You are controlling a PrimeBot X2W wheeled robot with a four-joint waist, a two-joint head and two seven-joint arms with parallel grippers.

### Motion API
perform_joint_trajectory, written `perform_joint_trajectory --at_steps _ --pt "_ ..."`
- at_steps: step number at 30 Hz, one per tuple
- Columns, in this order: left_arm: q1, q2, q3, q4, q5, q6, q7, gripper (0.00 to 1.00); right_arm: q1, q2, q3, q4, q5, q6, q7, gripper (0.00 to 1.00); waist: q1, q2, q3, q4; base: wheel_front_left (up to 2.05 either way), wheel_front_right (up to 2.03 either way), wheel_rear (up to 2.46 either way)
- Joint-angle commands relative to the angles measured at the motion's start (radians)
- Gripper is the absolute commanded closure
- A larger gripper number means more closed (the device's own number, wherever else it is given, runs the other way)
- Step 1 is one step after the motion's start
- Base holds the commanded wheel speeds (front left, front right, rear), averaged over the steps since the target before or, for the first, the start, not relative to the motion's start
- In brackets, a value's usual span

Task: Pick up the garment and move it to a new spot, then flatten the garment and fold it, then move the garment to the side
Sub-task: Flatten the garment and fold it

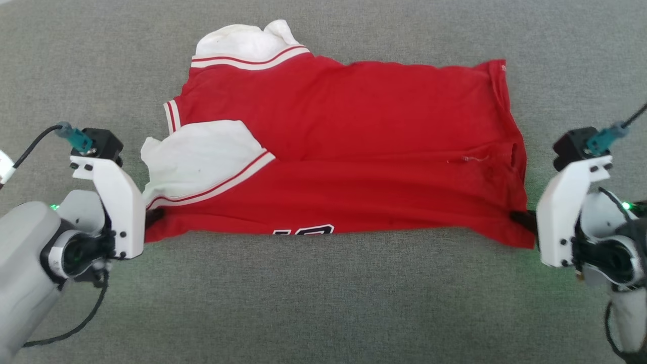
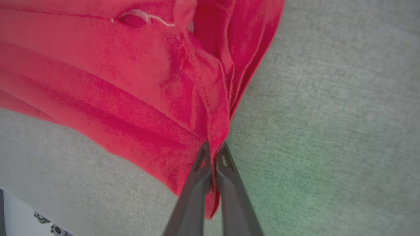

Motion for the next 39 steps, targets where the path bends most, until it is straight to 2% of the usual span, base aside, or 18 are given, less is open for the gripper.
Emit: perform_joint_trajectory --at_steps 1,3,4,5,6,11,14,17,18,19,20,23,30,34,39 --pt "0.025 0.032 -0.001 -0.025 -0.007 0.029 0.022 1.0 0.031 -0.011 -0.014 -0.028 0.007 -0.001 0.018 1.0 0.0 0.0 -0.004 0.002 0.0 0.0 0.0" --pt "0.029 0.049 -0.003 -0.054 -0.009 0.044 0.033 1.0 0.046 -0.013 -0.024 -0.052 0.011 -0.001 0.029 1.0 0.0 0.0 -0.005 0.003 0.0 0.0 0.0" --pt "0.035 0.065 -0.001 -0.088 -0.013 0.061 0.041 1.0 0.061 -0.014 -0.036 -0.081 0.012 -0.001 0.038 1.0 0.0 0.0 -0.006 0.003 0.0 0.0 0.0" --pt "0.055 0.099 0.0 -0.153 -0.02 0.098 0.058 1.0 0.094 -0.008 -0.06 -0.131 0.009 -0.001 0.059 1.0 0.0 0.0 -0.007 0.003 0.0 0.0 0.0" --pt "0.055 0.099 0.0 -0.153 -0.02 0.098 0.058 1.0 0.094 -0.008 -0.06 -0.131 0.009 -0.001 0.059 1.0 0.0 0.0 -0.007 0.003 0.0 0.0 0.0" --pt "0.108 0.164 0.007 -0.303 -0.031 0.179 0.06 1.0 0.18 0.021 -0.118 -0.233 -0.007 -0.001 0.111 1.0 0.0 0.0 -0.002 0.002 0.0 0.0 0.0" --pt "0.142 0.178 0.003 -0.355 -0.044 0.21 0.056 1.0 0.223 0.046 -0.149 -0.261 -0.015 -0.001 0.127 1.0 0.0 0.0 0.003 0.002 0.0 0.0 0.0" --pt "0.166 0.167 -0.004 -0.364 -0.052 0.222 0.046 1.0 0.245 0.067 -0.158 -0.261 -0.029 -0.001 0.111 1.0 0.0 0.0 0.008 0.0 0.0 0.0 0.0" --pt "0.171 0.164 -0.008 -0.36 -0.048 0.223 0.044 0.93 0.252 0.068 -0.152 -0.255 -0.037 -0.001 0.102 0.75 0.0 0.0 0.008 -0.001 0.0 0.0 0.0" --pt "0.175 0.162 -0.011 -0.353 -0.043 0.221 0.04 0.41 0.255 0.066 -0.144 -0.249 -0.043 -0.001 0.092 0.51 0.0 0.0 0.008 -0.002 0.0 0.0 0.0" --pt "0.18 0.158 -0.012 -0.345 -0.046 0.224 0.04 0.0 0.257 0.065 -0.137 -0.242 -0.048 -0.001 0.079 0.0 0.0 0.0 0.007 -0.003 0.0 0.0 0.0" --pt "0.17 0.167 -0.005 -0.334 -0.051 0.219 0.045 0.0 0.259 0.069 -0.126 -0.231 -0.058 -0.001 0.048 0.0 0.0 0.0 0.0 -0.009 0.0 0.0 0.0" --pt "0.088 0.249 0.029 -0.401 -0.018 0.231 0.083 0.0 0.252 0.093 -0.149 -0.311 -0.066 -0.001 -0.062 0.0 0.0 0.0 -0.019 -0.041 0.0 0.0 0.0" --pt "0.015 0.275 0.051 -0.414 0.025 0.203 0.084 0.0 0.234 0.121 -0.157 -0.372 -0.078 -0.001 -0.183 0.0 0.0 0.0 -0.016 -0.079 0.0 0.0 0.0" --pt "-0.084 0.26 0.074 -0.338 0.087 0.126 0.06 0.0 0.214 0.148 -0.129 -0.409 -0.123 -0.001 -0.388 0.0 0.0 0.0 0.005 -0.146 0.0 0.0 0.0"
